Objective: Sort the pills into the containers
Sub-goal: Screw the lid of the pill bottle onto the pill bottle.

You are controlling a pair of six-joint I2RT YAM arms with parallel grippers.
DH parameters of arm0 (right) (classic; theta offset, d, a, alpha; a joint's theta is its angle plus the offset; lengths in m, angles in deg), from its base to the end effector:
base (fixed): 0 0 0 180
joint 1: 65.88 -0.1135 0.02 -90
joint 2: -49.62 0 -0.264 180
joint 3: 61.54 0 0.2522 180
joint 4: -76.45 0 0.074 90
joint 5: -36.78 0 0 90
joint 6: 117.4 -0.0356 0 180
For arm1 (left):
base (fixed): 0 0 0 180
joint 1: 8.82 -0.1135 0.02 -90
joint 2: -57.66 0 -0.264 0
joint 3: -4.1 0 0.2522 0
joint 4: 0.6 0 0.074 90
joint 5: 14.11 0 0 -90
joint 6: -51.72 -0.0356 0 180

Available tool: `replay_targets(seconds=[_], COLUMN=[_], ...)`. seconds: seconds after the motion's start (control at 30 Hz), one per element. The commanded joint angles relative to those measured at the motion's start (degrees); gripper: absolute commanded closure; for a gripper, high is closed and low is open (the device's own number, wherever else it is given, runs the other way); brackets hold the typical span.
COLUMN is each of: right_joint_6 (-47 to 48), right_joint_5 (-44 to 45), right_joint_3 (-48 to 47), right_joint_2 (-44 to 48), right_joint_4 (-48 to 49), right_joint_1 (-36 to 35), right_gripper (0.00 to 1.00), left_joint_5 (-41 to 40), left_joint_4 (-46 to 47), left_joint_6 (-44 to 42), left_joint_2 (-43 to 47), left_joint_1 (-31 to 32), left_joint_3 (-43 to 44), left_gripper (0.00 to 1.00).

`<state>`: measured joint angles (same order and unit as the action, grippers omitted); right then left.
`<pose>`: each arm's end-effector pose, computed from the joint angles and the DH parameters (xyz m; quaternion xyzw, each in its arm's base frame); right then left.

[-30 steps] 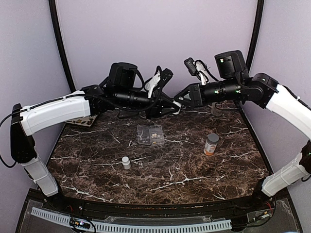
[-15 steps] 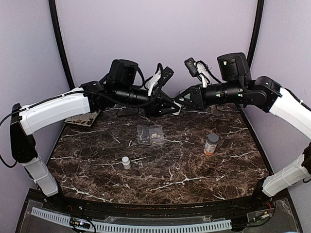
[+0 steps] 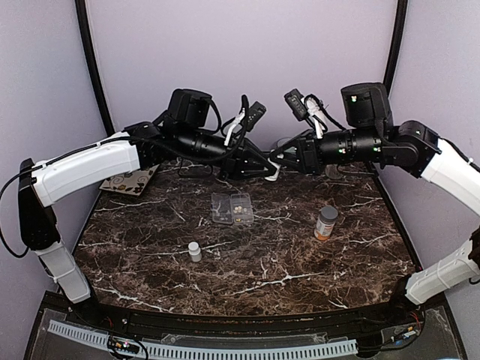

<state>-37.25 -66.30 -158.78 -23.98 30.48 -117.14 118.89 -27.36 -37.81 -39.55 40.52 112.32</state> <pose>0.1671 0.2211 0.4266 -0.3511 0.7495 0.3627 0.4283 0.2402 -0.3170 0.3964 0.5083 0.5839 -0.5015 0.3863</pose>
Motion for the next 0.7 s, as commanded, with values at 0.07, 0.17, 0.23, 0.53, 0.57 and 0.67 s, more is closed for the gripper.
replay_targets(seconds=[0.07,0.17,0.23,0.53,0.57,0.67], right_joint_6=[3.3,3.6,3.7,2.9,2.7,2.2], right_joint_5=[-11.0,-13.0,-14.1,-17.4,-17.4,-17.1], right_joint_3=[-1.9,-2.8,-3.2,-3.9,-4.0,-4.7], right_joint_2=[-1.9,-2.5,-3.2,-4.9,-5.1,-5.7], right_joint_4=[-10.9,-12.7,-13.4,-15.0,-15.2,-15.9], right_joint_1=[0.0,0.6,0.9,1.1,1.2,1.2], right_gripper=[0.83,0.83,0.83,0.83,0.83,0.83], left_joint_5=[9.0,9.3,9.3,8.3,7.8,4.5], left_joint_4=[6.3,5.1,4.2,0.8,1.0,1.0], left_joint_6=[-1.0,-1.9,-2.4,-5.5,-5.6,-6.2], left_joint_2=[2.2,2.4,2.5,2.8,2.9,3.5], left_joint_1=[-1.3,-1.3,-1.4,-1.3,-1.3,-1.0], left_joint_3=[2.8,3.0,3.2,3.7,3.6,3.1], left_gripper=[1.00,1.00,1.00,1.00,1.00,1.00])
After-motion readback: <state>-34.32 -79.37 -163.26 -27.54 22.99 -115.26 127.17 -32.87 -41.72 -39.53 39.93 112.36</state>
